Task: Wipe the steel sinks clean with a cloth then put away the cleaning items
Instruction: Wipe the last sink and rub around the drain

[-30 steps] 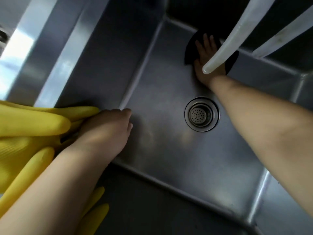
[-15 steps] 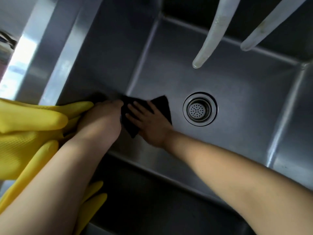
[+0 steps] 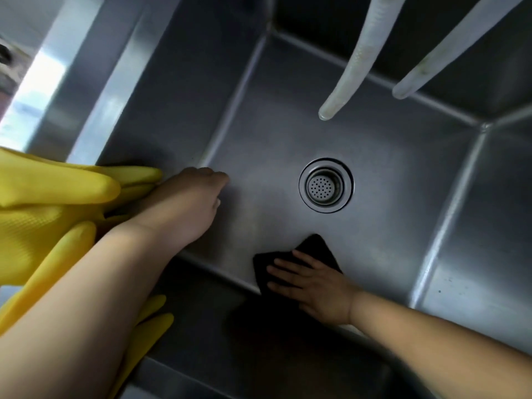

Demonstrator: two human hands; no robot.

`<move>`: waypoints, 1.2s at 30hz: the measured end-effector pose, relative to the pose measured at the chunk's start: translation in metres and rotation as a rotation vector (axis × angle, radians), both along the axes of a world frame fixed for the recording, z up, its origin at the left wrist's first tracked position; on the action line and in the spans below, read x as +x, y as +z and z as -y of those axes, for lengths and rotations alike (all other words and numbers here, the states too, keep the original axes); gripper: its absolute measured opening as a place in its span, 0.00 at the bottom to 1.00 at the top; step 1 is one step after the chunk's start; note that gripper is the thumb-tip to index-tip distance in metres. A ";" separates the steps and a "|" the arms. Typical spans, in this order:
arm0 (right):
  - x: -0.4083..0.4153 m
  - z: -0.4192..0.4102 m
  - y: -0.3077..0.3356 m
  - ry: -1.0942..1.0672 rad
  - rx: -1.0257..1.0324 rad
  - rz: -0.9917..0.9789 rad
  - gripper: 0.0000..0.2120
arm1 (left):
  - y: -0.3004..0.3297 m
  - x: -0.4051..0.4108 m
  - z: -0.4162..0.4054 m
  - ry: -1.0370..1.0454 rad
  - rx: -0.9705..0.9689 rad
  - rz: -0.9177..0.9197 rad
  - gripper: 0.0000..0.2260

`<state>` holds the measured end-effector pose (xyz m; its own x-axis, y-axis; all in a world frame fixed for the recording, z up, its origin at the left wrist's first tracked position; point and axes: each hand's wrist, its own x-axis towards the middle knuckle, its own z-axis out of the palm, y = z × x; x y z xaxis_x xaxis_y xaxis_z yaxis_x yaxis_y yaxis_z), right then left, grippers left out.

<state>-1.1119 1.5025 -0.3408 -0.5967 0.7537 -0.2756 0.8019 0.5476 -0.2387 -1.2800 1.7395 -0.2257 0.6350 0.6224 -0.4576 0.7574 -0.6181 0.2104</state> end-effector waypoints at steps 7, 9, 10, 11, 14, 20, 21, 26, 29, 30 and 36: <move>-0.003 -0.033 -0.008 -0.061 0.062 0.017 0.29 | -0.003 0.003 -0.001 -0.006 -0.022 0.109 0.17; -0.003 -0.070 -0.013 -0.145 0.050 -0.037 0.29 | -0.004 0.004 0.001 -0.023 -0.016 0.108 0.18; -0.003 -0.092 -0.017 -0.205 0.048 -0.061 0.28 | -0.004 0.005 0.002 -0.030 -0.014 0.104 0.17; -0.001 -0.114 -0.019 -0.267 0.048 -0.071 0.27 | -0.004 0.004 0.002 -0.033 -0.015 0.099 0.17; 0.018 -0.172 -0.024 -0.432 0.068 0.010 0.29 | -0.005 0.002 0.002 -0.040 -0.022 0.073 0.18; 0.105 -0.196 -0.024 -0.806 0.095 0.099 0.32 | -0.006 0.000 0.001 -0.039 -0.022 0.050 0.18; 0.119 -0.187 -0.022 -0.867 0.093 0.092 0.32 | -0.005 0.001 0.001 -0.032 -0.034 0.062 0.19; 0.141 -0.104 -0.009 -1.039 0.058 0.122 0.31 | -0.003 0.004 0.004 -0.031 -0.079 0.100 0.22; 0.115 -0.047 -0.003 -1.061 0.021 0.175 0.31 | -0.001 0.008 0.004 -0.052 -0.097 0.101 0.22; 0.102 -0.031 -0.001 -1.057 0.009 0.191 0.31 | 0.000 0.009 0.004 -0.057 -0.105 0.094 0.22; 0.016 0.013 -0.001 -0.729 -0.017 0.244 0.35 | 0.003 0.014 0.006 -0.055 -0.161 0.027 0.26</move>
